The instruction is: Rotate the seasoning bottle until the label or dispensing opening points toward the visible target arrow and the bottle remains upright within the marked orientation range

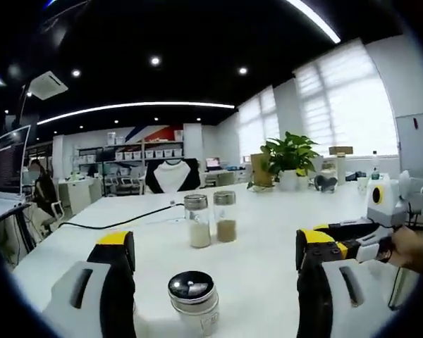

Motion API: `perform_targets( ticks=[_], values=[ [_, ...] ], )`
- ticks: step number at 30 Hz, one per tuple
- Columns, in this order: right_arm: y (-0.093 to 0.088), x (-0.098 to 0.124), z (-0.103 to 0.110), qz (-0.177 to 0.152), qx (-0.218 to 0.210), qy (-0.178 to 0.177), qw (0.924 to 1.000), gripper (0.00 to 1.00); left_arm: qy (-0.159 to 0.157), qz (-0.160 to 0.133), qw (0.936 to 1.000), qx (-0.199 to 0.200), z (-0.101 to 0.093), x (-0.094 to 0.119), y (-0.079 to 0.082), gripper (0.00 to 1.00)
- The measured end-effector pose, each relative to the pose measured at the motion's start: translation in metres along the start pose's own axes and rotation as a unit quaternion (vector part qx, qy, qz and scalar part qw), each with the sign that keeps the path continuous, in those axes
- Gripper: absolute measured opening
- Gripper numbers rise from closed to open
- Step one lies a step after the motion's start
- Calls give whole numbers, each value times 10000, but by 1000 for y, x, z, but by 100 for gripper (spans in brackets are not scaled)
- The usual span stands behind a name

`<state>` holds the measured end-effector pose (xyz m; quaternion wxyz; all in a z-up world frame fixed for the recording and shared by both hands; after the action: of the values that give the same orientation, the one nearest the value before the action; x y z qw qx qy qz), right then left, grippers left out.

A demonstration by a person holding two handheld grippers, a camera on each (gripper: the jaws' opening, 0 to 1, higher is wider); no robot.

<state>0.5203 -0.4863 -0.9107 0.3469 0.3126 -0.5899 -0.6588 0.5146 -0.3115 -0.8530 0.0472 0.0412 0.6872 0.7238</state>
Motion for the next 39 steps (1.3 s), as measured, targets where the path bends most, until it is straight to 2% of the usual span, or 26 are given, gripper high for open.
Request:
perform_targets(
  ticks=[5,12,14,24,32,35,39],
  values=[
    [8,-3,-2,-30,67,36,10000,51,-54,-20,10000,-46,-1,0,3,100],
    [23,-10,-9,-28,265,127,9996,51,-369,-56,9993,-82,-7,5,9,100],
    [29,-13,-11,5,413,162,9990,51,-376,-54,9993,-46,-6,6,9,100],
    [57,-49,-19,77,641,514,9966,50,-325,31,9995,-5,2,10,7,100],
    [74,-78,-32,28,736,595,9955,50,-254,-73,9995,143,13,17,13,100],
    [78,-90,-35,122,978,608,9933,50,-225,-65,9997,118,13,20,13,100],
    [81,-105,-36,199,1053,697,9918,50,-265,-9,9996,37,13,21,9,100]
  ],
)
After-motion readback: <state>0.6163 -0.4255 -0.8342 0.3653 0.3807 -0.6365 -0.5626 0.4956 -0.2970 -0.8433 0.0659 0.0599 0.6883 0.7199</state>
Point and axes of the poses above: the point that each gripper's makers call its tool centre point, and the gripper's own axes: x roughly backward along the fingers, z roughly to its left, y roughly out of its top, the point moved 4 cm from there along x, roughly backward along the fingers, and after that the axes turned 12 degrees about y, right-handed, at the moved point
